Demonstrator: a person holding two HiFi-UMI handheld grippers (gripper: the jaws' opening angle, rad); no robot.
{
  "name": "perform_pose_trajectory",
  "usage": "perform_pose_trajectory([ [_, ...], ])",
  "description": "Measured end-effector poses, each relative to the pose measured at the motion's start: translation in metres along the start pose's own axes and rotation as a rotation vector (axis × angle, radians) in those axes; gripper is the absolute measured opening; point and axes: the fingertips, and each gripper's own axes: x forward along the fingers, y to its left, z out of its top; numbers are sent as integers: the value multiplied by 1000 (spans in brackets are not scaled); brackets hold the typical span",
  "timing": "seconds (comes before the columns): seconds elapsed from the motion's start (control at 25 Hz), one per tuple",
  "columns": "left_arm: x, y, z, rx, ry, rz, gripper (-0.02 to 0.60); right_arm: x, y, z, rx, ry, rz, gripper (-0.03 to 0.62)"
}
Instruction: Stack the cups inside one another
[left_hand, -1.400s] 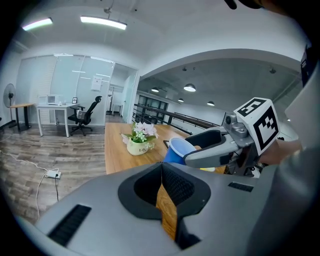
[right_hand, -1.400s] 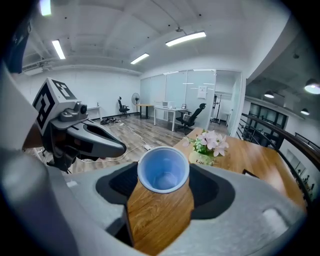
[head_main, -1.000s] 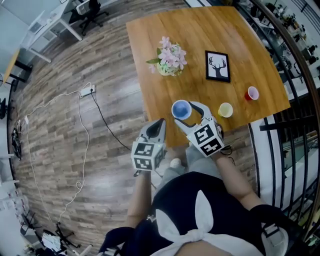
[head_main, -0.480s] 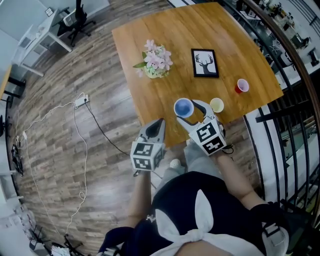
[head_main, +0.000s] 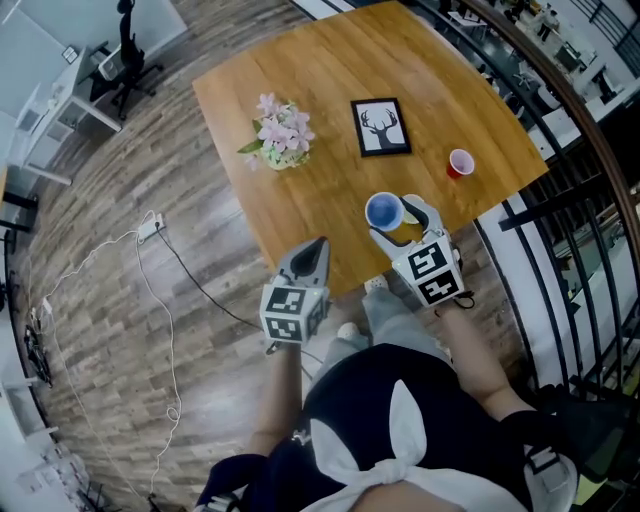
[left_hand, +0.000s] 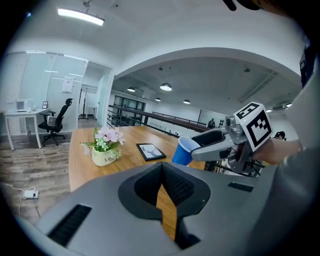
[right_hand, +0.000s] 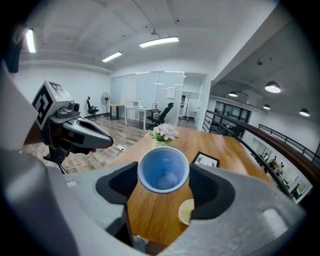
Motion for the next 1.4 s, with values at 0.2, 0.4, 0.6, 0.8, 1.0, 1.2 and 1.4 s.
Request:
perform_pose_trajectory([
  [0.2,15,-11,3,23,20,-46,17,-15,-31,-13,43,12,-78,316],
  [0.4,33,-23,8,38,33,-87,17,-26,-56,-26,78,23,-137,316],
  [0.6,45,-33,15,43,41,-114,17,-33,-74,-36,97,26,-174,317],
  [0.8,55,-38,16,52,48,-131,17,-35,-86,-41,106,30,-193,318],
  [1.0,69,-41,13,55,61,-145,17,-32,-92,-49,117,42,-180,318],
  [1.2,83,-42,16,56,67,-147,17,-23,-97,-54,134,55,-147,318],
  [1.4,91,-42,24,61,76,-142,17,-13,-96,-64,153,80,-101,318],
])
